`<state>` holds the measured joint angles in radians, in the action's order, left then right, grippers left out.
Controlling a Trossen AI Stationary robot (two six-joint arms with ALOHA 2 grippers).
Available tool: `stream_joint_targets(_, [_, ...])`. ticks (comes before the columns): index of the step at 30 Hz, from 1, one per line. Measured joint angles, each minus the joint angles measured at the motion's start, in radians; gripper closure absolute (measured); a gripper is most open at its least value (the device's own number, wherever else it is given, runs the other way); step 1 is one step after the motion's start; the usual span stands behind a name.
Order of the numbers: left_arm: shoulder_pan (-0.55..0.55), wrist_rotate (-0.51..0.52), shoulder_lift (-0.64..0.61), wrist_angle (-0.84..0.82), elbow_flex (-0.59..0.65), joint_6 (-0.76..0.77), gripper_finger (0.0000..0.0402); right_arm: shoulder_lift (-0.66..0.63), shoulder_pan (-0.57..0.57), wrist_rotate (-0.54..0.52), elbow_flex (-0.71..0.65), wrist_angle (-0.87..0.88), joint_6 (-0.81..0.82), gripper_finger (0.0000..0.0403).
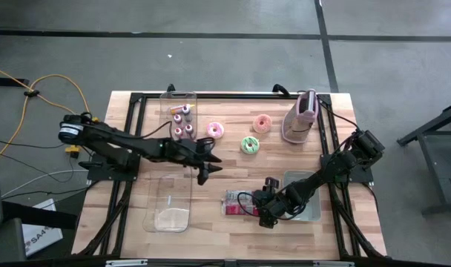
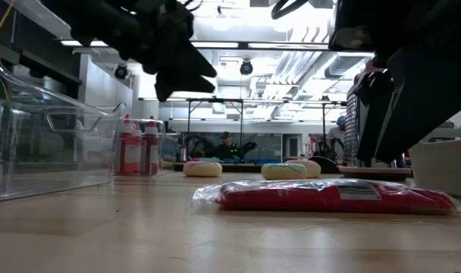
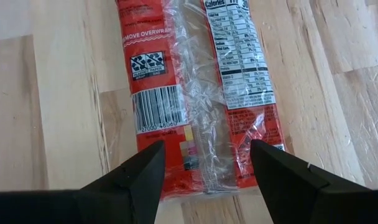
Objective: Pick & Place Food Item
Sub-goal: Put the red popcorn bag into the bottom transparent bin
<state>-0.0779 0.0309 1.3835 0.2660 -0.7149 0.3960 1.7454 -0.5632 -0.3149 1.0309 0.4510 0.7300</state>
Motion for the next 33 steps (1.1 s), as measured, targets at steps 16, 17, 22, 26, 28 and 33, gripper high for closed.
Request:
stream_joint_targets(16, [0.02, -0.106, 0.101, -0.213, -0.095, 0.224, 0.024, 0.0, 0.0, 0.002, 0.0, 0.0, 0.0, 0.0179])
stream_joint_targets(17, [0.022, -0.111, 0.101, -0.212, -0.101, 0.226, 0.024, 0.0, 0.0, 0.002, 0.0, -0.002, 0.0, 0.0179])
stream_joint_targets(22, [0.014, -0.137, 0.134, -0.216, -0.135, 0.226, 0.024, 0.0, 0.0, 0.003, 0.0, -0.005, 0.0, 0.0179])
stream_joint_targets(26, [0.013, -0.217, 0.207, -0.211, -0.196, 0.226, 0.024, 0.0, 0.0, 0.002, 0.0, -0.008, -0.001, 0.0179])
stream_joint_targets(28, [0.013, -0.272, 0.244, -0.213, -0.221, 0.227, 0.024, 0.0, -0.002, 0.003, 0.0, -0.012, -0.001, 0.0179])
stream_joint_targets(33, [0.019, -0.312, 0.283, -0.26, -0.245, 0.253, 0.024, 0.0, -0.014, 0.003, 0.0, -0.013, -0.001, 0.0179])
